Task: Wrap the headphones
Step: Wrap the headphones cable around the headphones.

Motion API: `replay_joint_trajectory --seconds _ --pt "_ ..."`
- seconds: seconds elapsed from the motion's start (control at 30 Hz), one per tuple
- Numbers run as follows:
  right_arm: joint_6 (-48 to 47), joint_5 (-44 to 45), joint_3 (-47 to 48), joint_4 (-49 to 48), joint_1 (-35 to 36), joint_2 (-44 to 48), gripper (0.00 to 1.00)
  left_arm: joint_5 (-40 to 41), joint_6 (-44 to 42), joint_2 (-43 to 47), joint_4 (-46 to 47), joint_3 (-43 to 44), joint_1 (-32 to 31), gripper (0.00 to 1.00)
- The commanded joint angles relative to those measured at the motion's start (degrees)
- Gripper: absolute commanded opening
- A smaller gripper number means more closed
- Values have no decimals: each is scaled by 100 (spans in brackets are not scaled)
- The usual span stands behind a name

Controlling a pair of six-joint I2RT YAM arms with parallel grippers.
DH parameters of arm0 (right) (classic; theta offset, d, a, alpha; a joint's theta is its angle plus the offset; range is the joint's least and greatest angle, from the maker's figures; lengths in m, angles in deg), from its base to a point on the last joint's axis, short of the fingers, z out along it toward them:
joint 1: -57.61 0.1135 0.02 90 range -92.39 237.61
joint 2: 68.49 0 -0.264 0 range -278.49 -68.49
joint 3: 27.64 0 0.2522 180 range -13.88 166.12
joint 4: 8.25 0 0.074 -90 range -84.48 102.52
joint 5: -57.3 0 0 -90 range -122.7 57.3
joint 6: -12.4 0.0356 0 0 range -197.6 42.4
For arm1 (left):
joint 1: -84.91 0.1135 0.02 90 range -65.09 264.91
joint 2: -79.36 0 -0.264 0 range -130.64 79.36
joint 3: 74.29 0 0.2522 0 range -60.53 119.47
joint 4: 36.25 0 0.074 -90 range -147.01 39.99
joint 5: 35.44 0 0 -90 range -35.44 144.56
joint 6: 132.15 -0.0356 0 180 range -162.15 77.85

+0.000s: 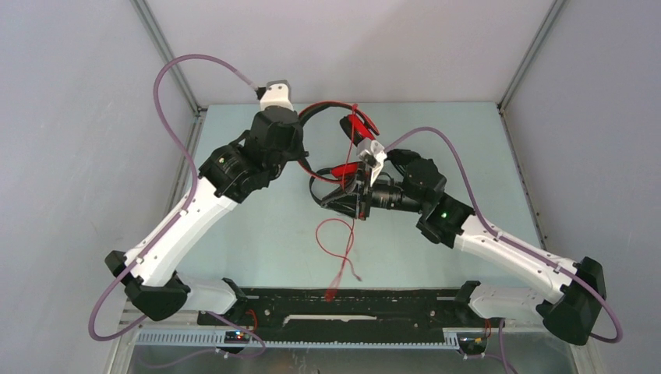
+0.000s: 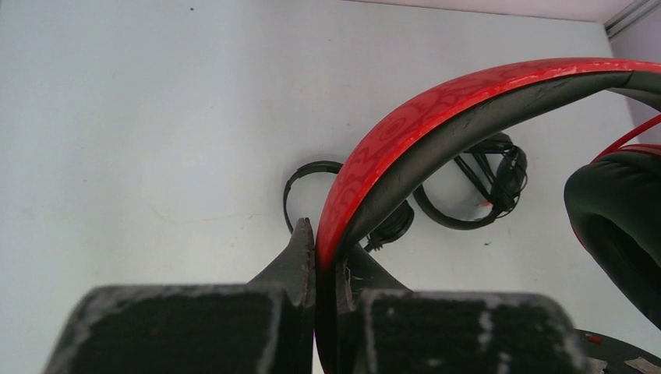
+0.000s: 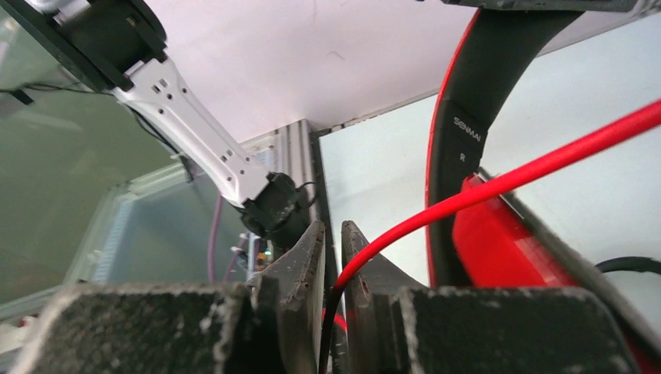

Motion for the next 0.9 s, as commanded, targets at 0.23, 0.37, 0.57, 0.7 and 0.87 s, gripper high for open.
replay_joint_trajectory --seconds 0.23,0.37,0.57,0.7,0.87 --pt "-1347 1018 -676 -646 514 567 19 -687 1095 608 1248 -474 265 0" --pt "-1572 1151 -767 -694 661 590 21 -769 1265 708 1442 -597 313 0" --pt "-1822 1383 -1120 -1125 739 603 25 -1135 1546 796 1661 -667 389 0" --pt "-1959 1619 -1468 -1500 759 672 25 -1466 1713 833 1758 -667 465 0" --pt "-2042 1907 -1673 -1516 761 612 27 -1767 1902 871 1931 -722 530 0"
